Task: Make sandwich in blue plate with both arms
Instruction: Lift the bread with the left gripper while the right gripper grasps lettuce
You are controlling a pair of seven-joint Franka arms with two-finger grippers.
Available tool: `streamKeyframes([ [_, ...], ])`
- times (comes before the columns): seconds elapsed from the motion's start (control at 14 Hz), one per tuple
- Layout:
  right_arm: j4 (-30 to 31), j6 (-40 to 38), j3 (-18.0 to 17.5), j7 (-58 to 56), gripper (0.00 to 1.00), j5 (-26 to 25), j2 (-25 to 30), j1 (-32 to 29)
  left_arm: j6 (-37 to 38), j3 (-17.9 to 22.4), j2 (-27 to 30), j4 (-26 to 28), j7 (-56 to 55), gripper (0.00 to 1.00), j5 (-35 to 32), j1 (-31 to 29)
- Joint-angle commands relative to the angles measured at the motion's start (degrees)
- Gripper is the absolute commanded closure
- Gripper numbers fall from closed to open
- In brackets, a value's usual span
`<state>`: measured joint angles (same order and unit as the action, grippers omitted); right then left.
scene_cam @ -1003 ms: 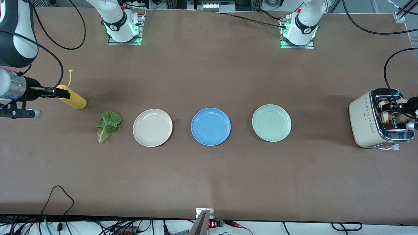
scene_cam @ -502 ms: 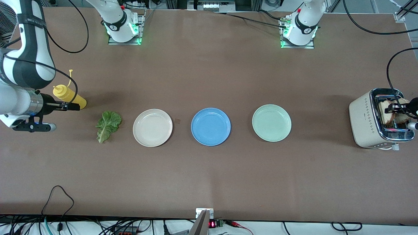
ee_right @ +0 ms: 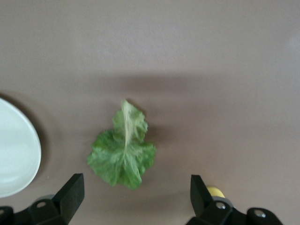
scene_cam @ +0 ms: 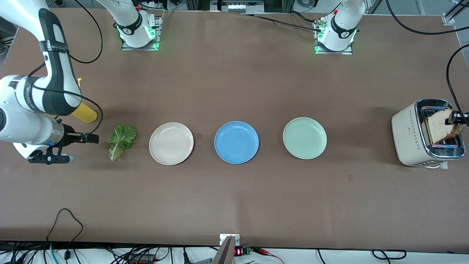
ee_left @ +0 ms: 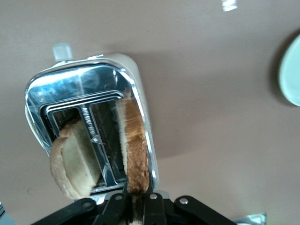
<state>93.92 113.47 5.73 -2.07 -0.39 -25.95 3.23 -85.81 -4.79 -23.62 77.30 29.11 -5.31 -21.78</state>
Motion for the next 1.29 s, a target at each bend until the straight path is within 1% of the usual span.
streamKeyframes([
  [0.0, 3.35, 5.77, -0.28, 0.93, 0.00, -0.40, -0.51, 0.72, 8.44, -2.67, -0.11, -4.70, 0.34, 0.99, -0.58, 3.66],
  [0.14, 8.18, 13.57, -0.28, 0.93, 0.00, -0.40, -0.59, 1.16, 11.27, -4.96, 1.21, -4.44, -4.30, 0.99, 0.03, 7.26],
  [0.29, 12.06, 19.04, -0.28, 0.93, 0.00, -0.05, -0.68, 1.17, 12.07, -8.91, 0.60, -3.56, -8.26, 0.96, 1.08, 10.52],
  [0.36, 13.12, 20.72, -0.28, 0.93, 0.00, 0.12, -1.55, 1.17, 11.81, -10.14, -0.36, -3.56, -11.24, 0.97, 3.44, 12.36],
  [0.43, 13.30, 21.08, -0.28, 0.93, 0.00, 0.13, -2.34, 1.17, 11.20, -10.24, -1.50, -3.56, -15.36, 0.97, 6.77, 14.47],
  [0.65, 13.22, 21.18, -0.28, 1.11, 0.00, 0.21, -4.46, 1.69, 5.67, -10.33, -3.97, -2.07, -26.26, 0.98, 14.07, 18.95],
  [0.79, 13.04, 21.26, -0.28, 1.11, 0.00, 0.30, -5.33, 1.69, 0.76, -10.24, -4.59, 0.91, -34.43, 0.98, 20.13, 22.12],
  [0.86, 12.87, 21.70, -0.28, 1.11, 0.00, 0.39, -5.60, 1.61, -1.96, -10.24, -5.29, 1.88, -37.34, 0.98, 22.07, 24.48],
  [0.93, 12.69, 22.40, -0.28, 1.11, 0.00, 0.48, -6.21, 1.61, -5.04, -10.33, -6.34, 2.24, -39.89, 0.98, 22.61, 26.68],
  [1.0, 12.69, 23.28, -0.28, 1.11, 0.00, 0.48, -6.65, 1.43, -8.55, -10.33, -7.39, 2.68, -42.44, 0.98, 22.97, 28.88],
  [1.08, 12.60, 23.55, -0.28, 1.11, 0.00, 0.48, -7.09, 1.43, -12.76, -10.33, -8.53, 3.46, -45.25, 0.98, 24.89, 31.08],
  [1.15, 12.60, 23.72, -0.28, 1.11, 0.00, 0.48, -7.45, 1.34, -17.76, -10.33, -9.50, 4.86, -47.19, 0.98, 28.47, 32.75],
  [1.22, 12.60, 24.16, -0.28, 1.11, 0.00, 0.48, -7.89, 1.25, -22.86, -10.33, -10.56, 5.83, -48.00, 0.98, 29.90, 34.94],
])
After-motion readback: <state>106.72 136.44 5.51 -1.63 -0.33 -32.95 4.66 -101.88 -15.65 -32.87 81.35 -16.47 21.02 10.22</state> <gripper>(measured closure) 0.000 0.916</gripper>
